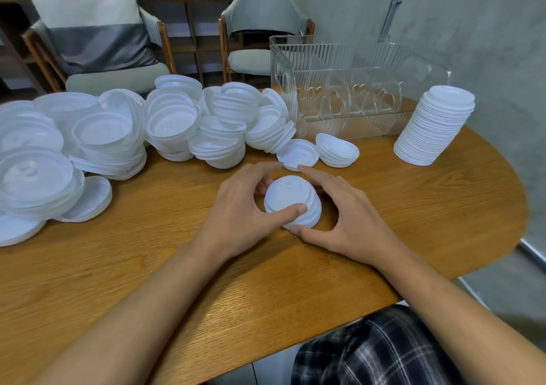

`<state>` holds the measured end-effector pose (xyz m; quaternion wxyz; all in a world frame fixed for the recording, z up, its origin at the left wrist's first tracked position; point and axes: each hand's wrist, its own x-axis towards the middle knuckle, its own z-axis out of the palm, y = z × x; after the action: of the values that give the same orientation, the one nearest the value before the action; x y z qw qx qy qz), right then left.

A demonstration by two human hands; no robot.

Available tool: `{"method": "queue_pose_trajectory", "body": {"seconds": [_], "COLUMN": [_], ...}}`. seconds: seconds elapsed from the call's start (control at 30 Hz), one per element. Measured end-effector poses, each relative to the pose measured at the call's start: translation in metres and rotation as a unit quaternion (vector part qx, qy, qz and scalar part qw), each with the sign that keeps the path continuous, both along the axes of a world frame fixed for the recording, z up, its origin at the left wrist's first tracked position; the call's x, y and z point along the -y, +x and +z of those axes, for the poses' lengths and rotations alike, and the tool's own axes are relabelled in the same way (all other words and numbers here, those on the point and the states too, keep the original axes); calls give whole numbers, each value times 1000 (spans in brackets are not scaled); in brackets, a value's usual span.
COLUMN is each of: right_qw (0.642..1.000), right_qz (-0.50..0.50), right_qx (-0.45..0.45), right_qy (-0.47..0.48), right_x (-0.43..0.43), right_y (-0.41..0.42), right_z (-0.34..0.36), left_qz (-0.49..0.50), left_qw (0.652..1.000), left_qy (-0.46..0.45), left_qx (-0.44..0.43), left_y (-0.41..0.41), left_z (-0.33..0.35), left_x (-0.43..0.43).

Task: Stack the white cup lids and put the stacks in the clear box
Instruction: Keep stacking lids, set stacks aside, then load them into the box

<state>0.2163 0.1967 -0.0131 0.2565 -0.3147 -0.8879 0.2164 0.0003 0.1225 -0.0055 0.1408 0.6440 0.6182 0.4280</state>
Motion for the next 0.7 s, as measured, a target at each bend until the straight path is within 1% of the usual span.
{"method": "queue_pose_trajectory", "body": {"seconds": [0.07,0.2,0.4,0.5,0.6,0.7], "right_qw": [1000,1000,1000,1000,1000,1000], "right_qz": [8,15,16,13,5,-1], "right_qx": [-3,-5,-8,-6,-5,-5], "right_qy": [7,17,18,16,13,5], "right_x": [0,-2,-1,-1,-2,-2], "right_y": [1,1,0,0,0,0], "right_z": [-1,-3,-2,-1,-3,-3], "left_qz": [15,7,-87,-70,-24,-10], "left_qw": [999,999,993,995,998,1000], "left_qy": [-13,-40,-77,-72,-47,-22], "left_qx": [-31,-30,24,19,14,5], "left_y": [0,2,-5,-7,-4,1], "left_z": [-1,-1,3,3,1,0], "left_x": [1,2,0,-1,-1,1]}}
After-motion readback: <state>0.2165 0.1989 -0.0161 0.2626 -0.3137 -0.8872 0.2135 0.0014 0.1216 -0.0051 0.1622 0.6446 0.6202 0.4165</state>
